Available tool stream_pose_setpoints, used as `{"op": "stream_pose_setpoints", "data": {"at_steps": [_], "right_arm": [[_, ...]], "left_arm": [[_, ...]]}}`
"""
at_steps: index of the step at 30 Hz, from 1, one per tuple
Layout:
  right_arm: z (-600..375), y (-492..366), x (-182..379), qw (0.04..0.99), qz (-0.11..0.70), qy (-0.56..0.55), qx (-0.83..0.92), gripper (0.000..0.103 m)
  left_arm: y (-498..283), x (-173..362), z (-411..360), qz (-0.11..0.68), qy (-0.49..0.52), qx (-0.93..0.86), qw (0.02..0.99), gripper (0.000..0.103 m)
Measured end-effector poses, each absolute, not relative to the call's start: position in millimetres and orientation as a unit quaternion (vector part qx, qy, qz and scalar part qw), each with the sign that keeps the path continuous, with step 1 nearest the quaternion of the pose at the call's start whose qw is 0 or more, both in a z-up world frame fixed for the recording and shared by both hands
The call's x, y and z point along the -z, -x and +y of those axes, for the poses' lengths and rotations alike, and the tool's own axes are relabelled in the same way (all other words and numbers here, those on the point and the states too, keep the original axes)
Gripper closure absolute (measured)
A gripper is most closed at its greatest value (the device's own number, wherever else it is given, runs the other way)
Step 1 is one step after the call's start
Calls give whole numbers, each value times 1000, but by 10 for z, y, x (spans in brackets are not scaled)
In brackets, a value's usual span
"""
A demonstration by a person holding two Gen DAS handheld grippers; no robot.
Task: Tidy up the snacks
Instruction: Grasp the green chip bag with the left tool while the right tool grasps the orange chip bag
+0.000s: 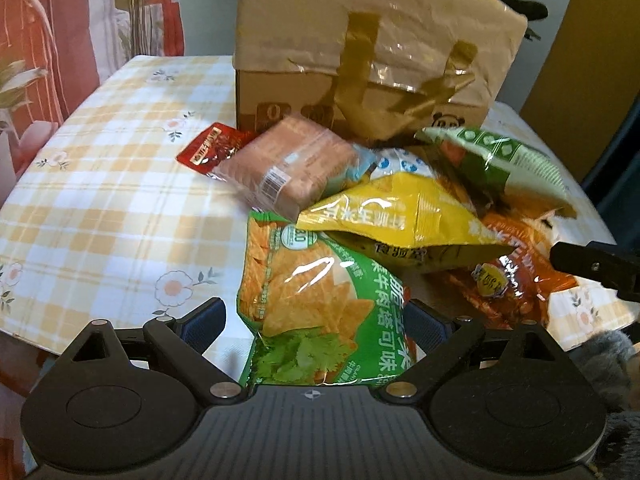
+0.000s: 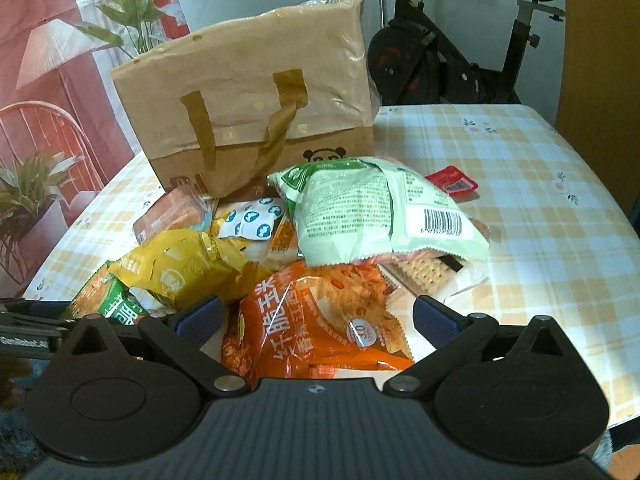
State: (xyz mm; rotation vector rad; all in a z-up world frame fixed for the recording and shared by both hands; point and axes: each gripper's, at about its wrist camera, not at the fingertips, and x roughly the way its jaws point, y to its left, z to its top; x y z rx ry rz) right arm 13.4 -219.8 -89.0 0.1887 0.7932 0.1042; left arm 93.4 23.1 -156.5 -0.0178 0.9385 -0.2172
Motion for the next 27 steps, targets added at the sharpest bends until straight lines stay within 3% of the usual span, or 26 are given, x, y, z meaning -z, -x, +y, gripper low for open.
{"op": "stream_pose_setpoints", "data": {"at_steps": [6,9,27], "right_arm": [[-2199,-169,966,913,395,-96,-49,0],[-2189,-258,1028,913,396,-88,-45,0],[-2248,-510,1389,901,408,-133,-57,0]], "left_arm": [[-933,1592,293,453,18,102,885,10],[-932,1578,305,443,21,101,891,23],[-970,1575,400,425,38,40,903,26]]}}
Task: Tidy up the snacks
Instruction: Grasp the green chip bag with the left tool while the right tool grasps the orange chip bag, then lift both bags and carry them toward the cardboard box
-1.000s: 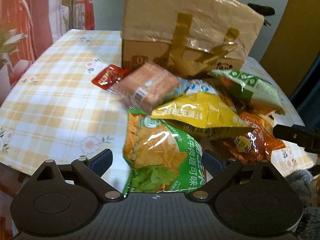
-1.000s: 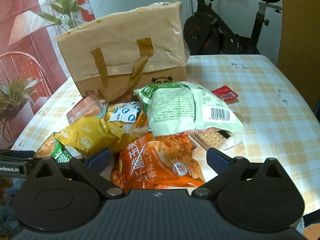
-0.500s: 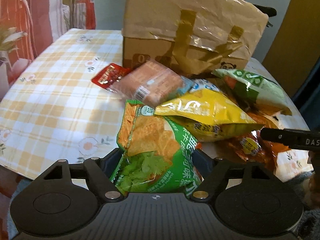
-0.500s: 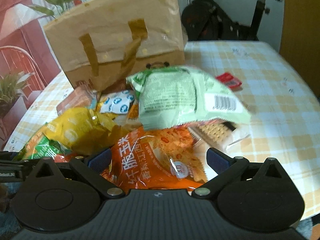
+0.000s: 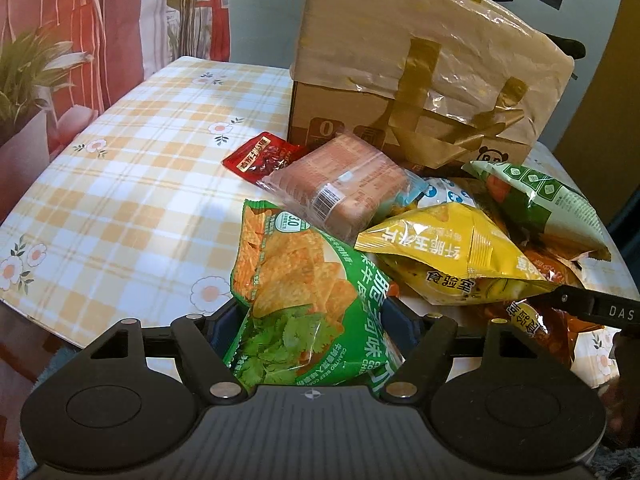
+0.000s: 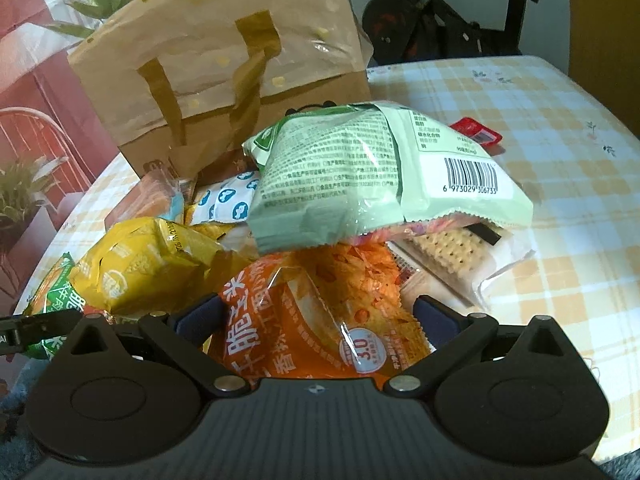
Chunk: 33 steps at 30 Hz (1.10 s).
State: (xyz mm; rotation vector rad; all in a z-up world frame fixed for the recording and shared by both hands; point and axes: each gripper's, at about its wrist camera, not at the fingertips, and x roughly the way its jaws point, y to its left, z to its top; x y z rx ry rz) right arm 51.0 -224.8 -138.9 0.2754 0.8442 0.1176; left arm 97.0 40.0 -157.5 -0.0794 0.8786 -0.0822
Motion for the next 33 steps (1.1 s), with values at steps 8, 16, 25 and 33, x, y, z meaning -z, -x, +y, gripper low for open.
{"op": "stream_pose_setpoints", "data": {"at_steps": [8,16,25,33], "right_arm": [[-2175,-496,1422,897,417,-129,-75,0],[-2212,-497,1453,888,428,-147,-81,3],[-2117,-414,1390,894,412,-128,-120,20],[-2125,-401,1364,897,405,-133,-121,23]], "left_arm": [[-912,1544,418,412,32,39,910,29],[-839,1462,431,388,27,32,921,32],[-797,1407,490,375,39,18,926,33],[-764,1368,507,365,41,4,930,32]]}}
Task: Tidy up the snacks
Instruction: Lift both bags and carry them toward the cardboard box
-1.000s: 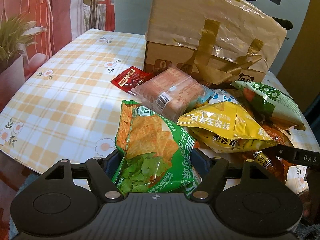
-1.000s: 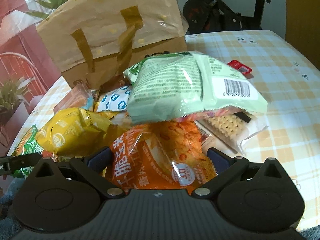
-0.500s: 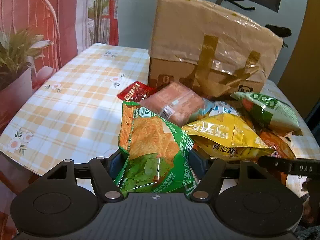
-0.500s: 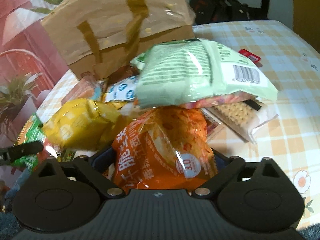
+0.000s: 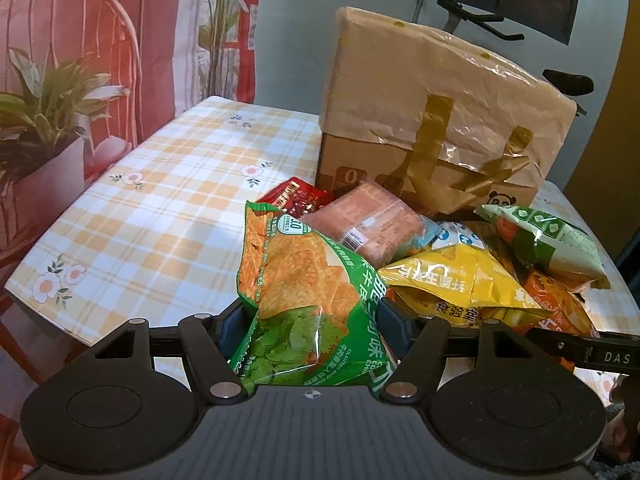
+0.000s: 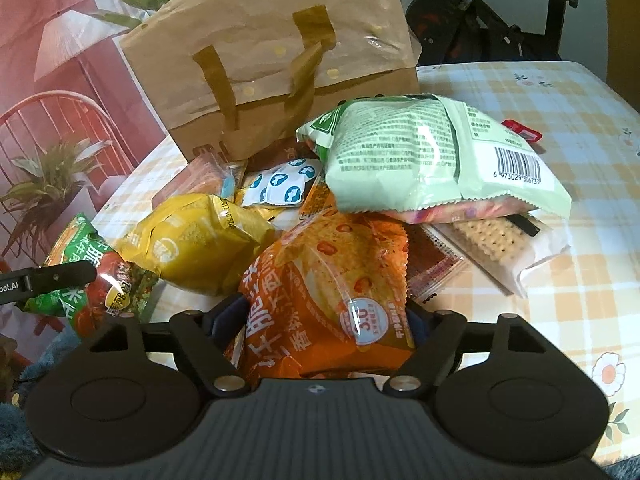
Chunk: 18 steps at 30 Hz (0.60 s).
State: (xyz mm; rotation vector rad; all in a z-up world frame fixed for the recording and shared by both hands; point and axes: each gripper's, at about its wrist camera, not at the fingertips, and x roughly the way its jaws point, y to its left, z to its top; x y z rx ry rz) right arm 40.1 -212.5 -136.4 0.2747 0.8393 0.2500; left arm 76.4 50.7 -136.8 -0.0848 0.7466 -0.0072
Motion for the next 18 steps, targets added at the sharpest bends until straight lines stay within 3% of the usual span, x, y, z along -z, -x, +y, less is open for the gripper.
{"op": "stream_pose_setpoints", "data": {"at_steps": [18], "right_arm": [[-2158,-365,1352,898,402,-140,-110,24]], "left_arm": [[-749,1353,564,357,53,-13,932,32]]}}
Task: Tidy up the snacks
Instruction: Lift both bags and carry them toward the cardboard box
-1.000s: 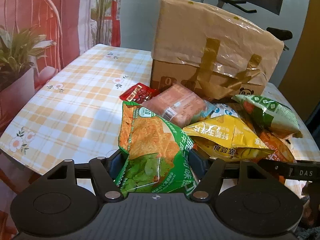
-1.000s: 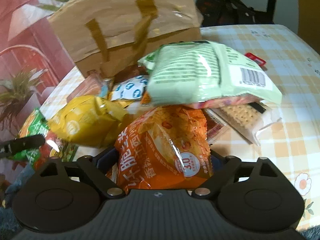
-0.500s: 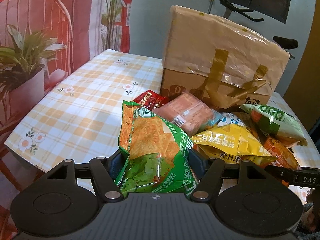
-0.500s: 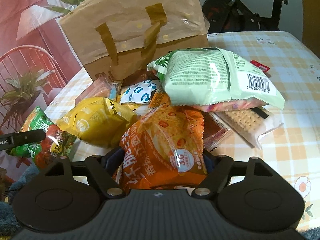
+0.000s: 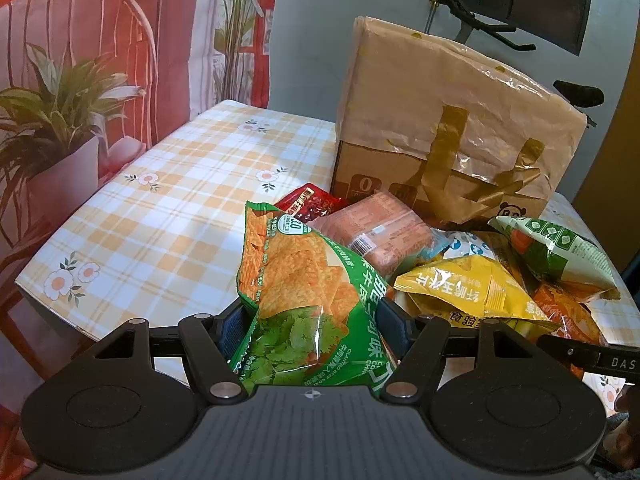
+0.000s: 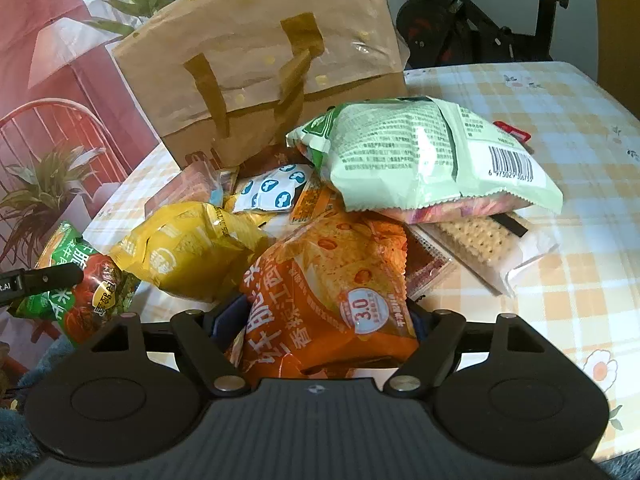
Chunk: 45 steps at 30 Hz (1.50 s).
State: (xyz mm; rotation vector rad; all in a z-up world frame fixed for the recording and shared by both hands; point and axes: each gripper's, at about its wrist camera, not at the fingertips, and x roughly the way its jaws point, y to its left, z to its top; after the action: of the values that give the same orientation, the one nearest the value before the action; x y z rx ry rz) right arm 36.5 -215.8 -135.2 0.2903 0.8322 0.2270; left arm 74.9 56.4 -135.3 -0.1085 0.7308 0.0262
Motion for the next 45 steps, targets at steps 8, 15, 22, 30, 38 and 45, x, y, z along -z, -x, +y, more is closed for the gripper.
{"op": "stream_pose_setpoints", "data": {"at_steps": [8,15,22,30,38,45], "right_arm": [[-2259,-435,1458,881,423,-180,-111,20],[-2257,-437,1463,879,424,-180,-120,26],[-1745,-157,1101,917,354,5,-182,36],[-1696,79,823,952,257,65,-156,44],[-1907,78,622,969,203,31,-137,44],[-2082,-17,341,979,160,27,-126,44]], "left_arm": [[-741,1329,559,350,55,-18,935,32],[-736,1318,567,347,56,-19,936,32],[-731,1301,585,346,59,-29,936,32],[-679,1233,644,325,67,-49,942,32],[-660,1078,683,294,55,-63,952,32],[-695,726,715,239,44,-31,970,32]]}}
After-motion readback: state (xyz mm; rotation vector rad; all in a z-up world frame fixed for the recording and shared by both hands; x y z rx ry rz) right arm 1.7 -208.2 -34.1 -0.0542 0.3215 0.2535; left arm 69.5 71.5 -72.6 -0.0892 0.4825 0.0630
